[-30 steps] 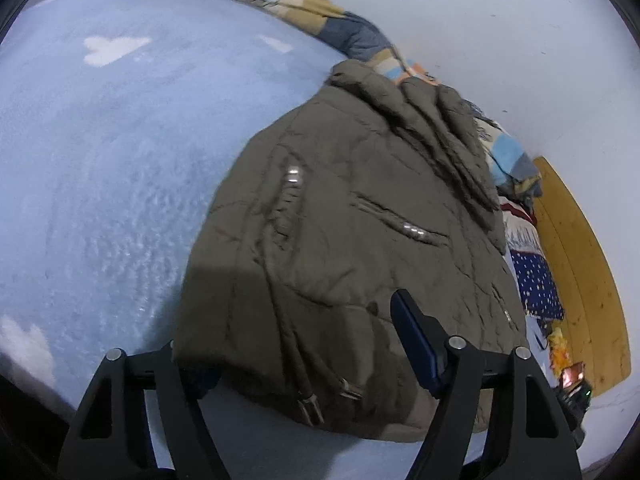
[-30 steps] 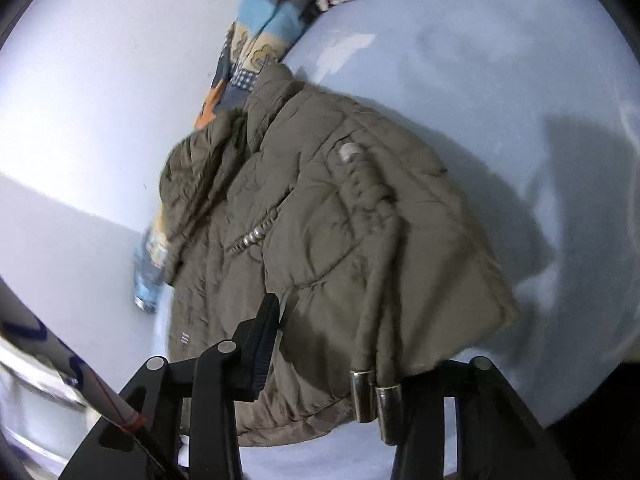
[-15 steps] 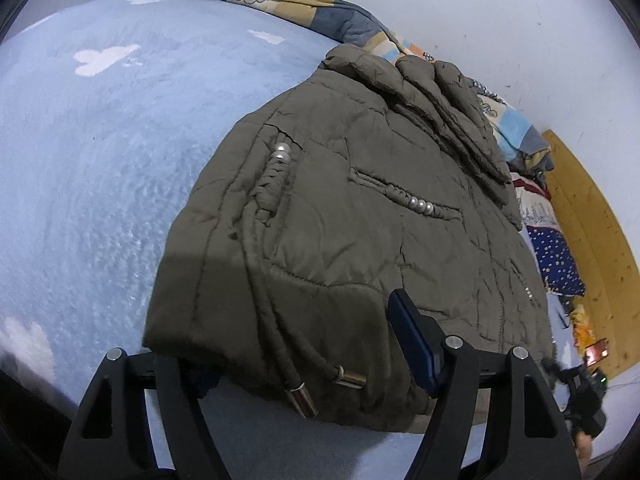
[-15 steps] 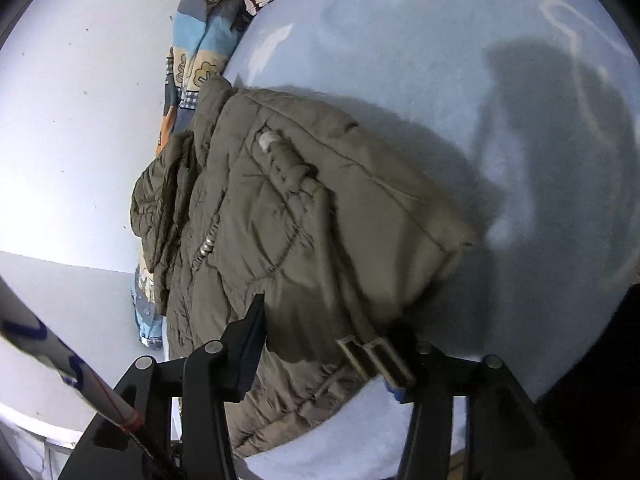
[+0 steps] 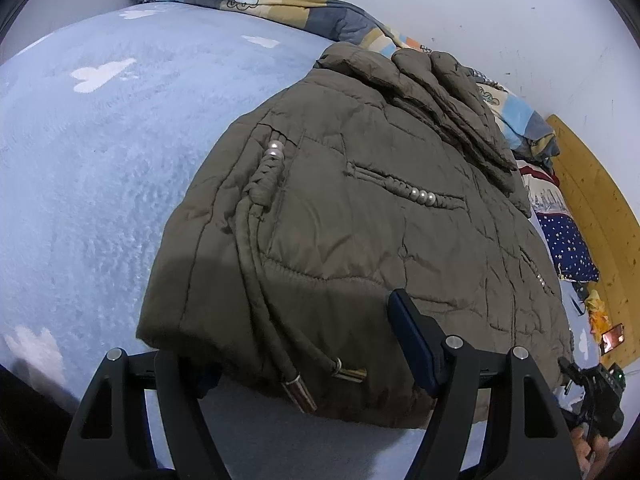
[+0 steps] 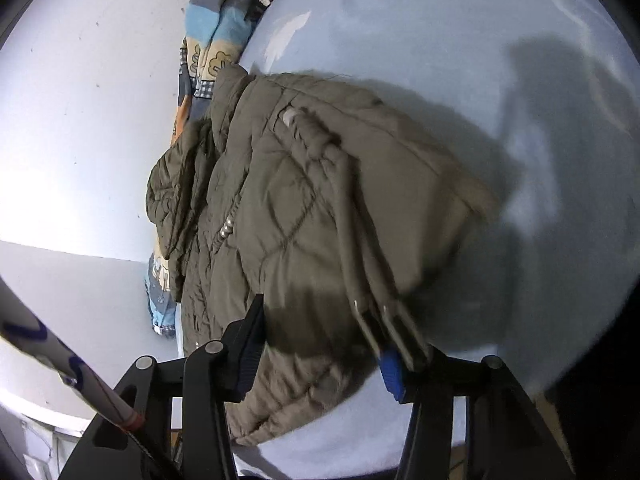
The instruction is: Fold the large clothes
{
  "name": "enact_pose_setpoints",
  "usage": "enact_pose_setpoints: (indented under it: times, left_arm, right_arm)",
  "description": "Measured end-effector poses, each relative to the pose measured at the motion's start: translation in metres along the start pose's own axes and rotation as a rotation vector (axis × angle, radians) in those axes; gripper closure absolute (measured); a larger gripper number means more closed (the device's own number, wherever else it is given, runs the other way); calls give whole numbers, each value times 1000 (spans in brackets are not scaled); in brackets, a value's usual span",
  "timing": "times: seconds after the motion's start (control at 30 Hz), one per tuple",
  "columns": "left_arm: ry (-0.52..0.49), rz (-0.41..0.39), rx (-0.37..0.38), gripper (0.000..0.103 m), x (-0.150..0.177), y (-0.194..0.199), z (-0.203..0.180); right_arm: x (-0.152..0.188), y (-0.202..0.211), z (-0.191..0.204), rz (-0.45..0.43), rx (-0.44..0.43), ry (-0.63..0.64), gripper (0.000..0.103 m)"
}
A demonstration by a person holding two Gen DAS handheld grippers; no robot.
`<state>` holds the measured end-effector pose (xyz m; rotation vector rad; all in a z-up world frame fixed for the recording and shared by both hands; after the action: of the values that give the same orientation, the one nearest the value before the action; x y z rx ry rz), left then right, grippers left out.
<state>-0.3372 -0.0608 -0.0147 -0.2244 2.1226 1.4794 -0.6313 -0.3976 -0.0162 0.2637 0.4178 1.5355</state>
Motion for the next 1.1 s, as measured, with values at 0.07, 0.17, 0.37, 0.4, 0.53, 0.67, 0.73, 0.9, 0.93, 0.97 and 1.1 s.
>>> enact_pose_setpoints:
  times: [0.07, 0.17, 0.37, 0.4, 0.53, 0.67, 0.73, 0.9, 0.93, 0.97, 1.1]
  left_arm:
    - [-10, -4, -11, 31, 1, 0, -1]
    - [-17, -13, -19, 31, 0, -1, -3]
    - [-84, -64, -97, 39, -8, -5, -12]
    - [-113, -62, -130, 40, -6, -8, -14]
    - [-186, -92, -214, 40, -1, -10, -20]
    - [-249, -114, -276, 40, 2, -13, -26]
    - [-266, -118, -287, 39, 3, -15, -26]
    - [-300, -133, -324, 37, 5, -15, -30]
    - [-302, -132, -329, 36, 4, -16, -30]
    - [-304, -131, -332, 35, 4, -17, -30]
    - [-316, -135, -343, 35, 4, -17, -32]
  right_arm:
    - [12, -5, -3, 32, -16, -30, 48]
    - [14, -13, -2, 53, -16, -18, 48]
    - [-6, -26, 25, 4, -11, 123, 61]
    - [-4, -30, 30, 14, 29, 187, 67]
    - [7, -41, 27, 38, 143, 320, 74]
    - [12, -43, 28, 28, 166, 383, 74]
    - [11, -43, 28, 30, 171, 389, 74]
    - [11, -43, 29, 31, 196, 424, 73]
    - [11, -41, 28, 31, 193, 421, 73]
    - [12, -42, 29, 28, 193, 420, 74]
    - [12, -43, 31, 22, 187, 420, 74]
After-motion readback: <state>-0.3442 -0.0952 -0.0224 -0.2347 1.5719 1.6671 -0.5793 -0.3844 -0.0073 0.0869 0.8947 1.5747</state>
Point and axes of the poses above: each gripper's, at about its wrist camera, not at the fingertips, and y roughly against the way its jaws point, z to its left, x to its underside, the point moved 6 cm from there along -y, roughly the way its jaws point, and after that the axes turned 11 degrees about -x, right-handed, at the moved point
